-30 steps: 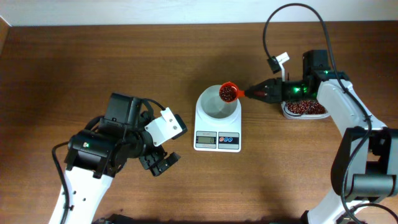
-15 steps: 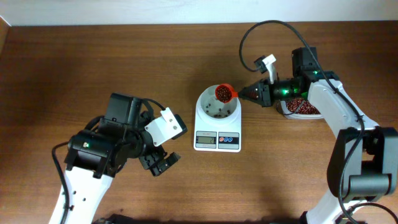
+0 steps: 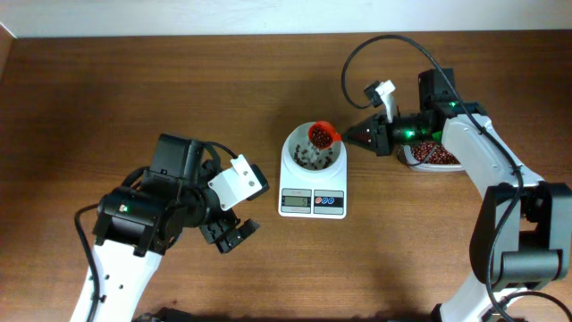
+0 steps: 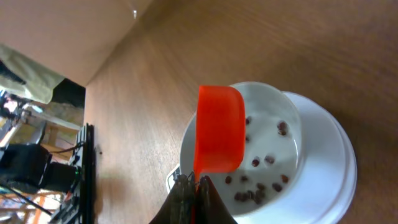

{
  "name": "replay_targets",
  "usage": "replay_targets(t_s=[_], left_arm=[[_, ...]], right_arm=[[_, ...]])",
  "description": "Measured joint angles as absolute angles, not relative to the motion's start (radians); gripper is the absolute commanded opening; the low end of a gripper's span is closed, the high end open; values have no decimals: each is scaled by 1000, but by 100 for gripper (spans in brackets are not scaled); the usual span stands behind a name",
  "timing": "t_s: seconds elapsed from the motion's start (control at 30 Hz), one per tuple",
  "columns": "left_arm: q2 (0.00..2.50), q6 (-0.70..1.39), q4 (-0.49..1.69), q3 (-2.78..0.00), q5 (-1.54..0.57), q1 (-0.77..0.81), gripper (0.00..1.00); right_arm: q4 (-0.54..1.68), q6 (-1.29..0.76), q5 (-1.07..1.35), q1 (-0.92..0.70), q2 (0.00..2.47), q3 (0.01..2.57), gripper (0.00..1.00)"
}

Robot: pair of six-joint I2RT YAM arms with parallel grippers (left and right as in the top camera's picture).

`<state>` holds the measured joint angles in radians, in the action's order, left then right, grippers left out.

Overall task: Scoop and weigh 50g on scale
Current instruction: 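Tilt the scoop with the right gripper to pour beans into the bowl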

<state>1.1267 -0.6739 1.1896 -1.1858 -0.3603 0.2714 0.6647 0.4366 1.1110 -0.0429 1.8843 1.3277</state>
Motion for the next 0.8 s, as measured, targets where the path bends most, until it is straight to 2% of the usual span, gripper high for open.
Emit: replay_targets(t_s=[0.67, 0.73, 0.8], left_arm=[[1127, -674, 1189, -1185, -360, 271, 99], [1127, -674, 1189, -1185, -360, 271, 99], [1127, -674, 1190, -1185, -360, 271, 99]], right_arm=[[656, 404, 1142, -56, 1885, 1327, 4], [630, 339, 1093, -56, 1885, 1327, 4], [657, 380, 1135, -56, 1885, 1327, 4]])
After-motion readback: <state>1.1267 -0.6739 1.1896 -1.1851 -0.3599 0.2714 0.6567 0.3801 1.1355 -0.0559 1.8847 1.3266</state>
